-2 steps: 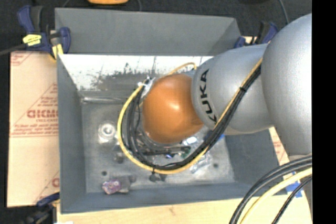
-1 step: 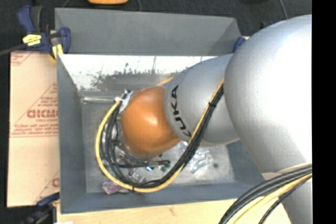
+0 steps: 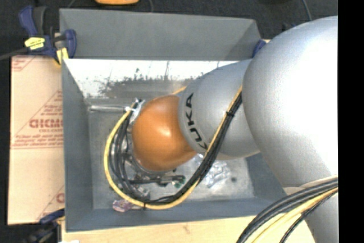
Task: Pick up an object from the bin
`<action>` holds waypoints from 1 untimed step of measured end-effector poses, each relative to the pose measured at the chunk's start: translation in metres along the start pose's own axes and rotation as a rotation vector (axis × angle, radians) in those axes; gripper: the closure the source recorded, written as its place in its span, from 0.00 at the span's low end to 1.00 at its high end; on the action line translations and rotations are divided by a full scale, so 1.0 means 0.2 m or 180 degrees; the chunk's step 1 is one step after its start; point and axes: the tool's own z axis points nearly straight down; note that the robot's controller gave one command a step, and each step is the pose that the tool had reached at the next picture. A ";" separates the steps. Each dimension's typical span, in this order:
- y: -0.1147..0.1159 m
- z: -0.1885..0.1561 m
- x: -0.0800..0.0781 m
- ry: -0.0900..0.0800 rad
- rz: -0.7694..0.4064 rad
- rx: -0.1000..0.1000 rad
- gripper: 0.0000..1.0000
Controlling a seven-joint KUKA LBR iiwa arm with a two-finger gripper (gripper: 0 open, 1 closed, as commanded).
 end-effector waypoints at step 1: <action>-0.12 -0.60 -0.03 -0.0015 0.0008 0.0016 1.00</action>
Offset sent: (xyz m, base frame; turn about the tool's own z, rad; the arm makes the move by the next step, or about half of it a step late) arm 0.0191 -0.0108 0.1139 -0.0018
